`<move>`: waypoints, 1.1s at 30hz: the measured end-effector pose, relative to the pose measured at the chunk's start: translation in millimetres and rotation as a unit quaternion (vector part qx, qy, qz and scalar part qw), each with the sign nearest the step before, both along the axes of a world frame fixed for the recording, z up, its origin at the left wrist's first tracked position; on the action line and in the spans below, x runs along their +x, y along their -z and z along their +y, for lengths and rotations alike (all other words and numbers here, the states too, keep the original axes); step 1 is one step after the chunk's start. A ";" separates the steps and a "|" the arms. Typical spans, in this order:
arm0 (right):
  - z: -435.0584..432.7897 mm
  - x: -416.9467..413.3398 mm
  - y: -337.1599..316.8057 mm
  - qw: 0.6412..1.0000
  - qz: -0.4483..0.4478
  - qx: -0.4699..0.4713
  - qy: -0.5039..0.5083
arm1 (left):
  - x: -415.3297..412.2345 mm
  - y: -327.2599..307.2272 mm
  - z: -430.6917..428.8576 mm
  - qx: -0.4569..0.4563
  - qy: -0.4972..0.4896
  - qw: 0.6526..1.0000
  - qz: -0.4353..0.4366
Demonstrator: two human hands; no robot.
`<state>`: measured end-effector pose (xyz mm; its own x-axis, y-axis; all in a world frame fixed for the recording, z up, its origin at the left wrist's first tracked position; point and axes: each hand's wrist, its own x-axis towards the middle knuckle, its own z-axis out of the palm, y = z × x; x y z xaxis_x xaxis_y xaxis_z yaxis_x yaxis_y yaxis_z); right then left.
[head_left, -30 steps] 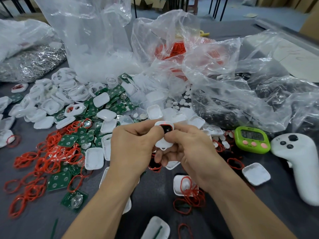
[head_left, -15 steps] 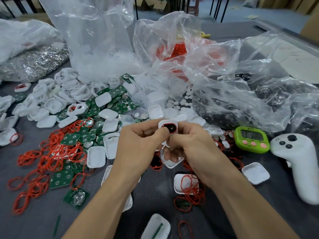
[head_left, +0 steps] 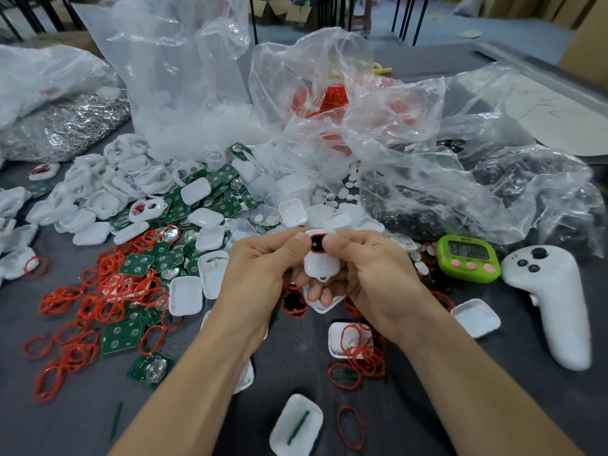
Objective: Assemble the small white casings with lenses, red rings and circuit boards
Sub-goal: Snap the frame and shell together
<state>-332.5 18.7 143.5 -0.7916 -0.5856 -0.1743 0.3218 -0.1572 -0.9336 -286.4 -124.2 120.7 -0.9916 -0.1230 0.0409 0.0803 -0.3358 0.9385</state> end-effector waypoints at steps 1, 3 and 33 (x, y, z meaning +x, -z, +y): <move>0.1 0.4 0.1 1.000 -0.003 -0.002 -0.001 | 0.1 -0.6 -0.2 0.008 0.004 1.000 0.000; -0.2 0.6 -0.5 1.000 -0.016 -0.013 -0.012 | 0.4 -2.5 -0.9 0.012 0.002 1.000 -0.007; -12.3 1.4 6.8 1.000 0.004 -0.003 0.025 | -2.7 -1.0 7.0 -0.090 -0.111 0.990 -0.015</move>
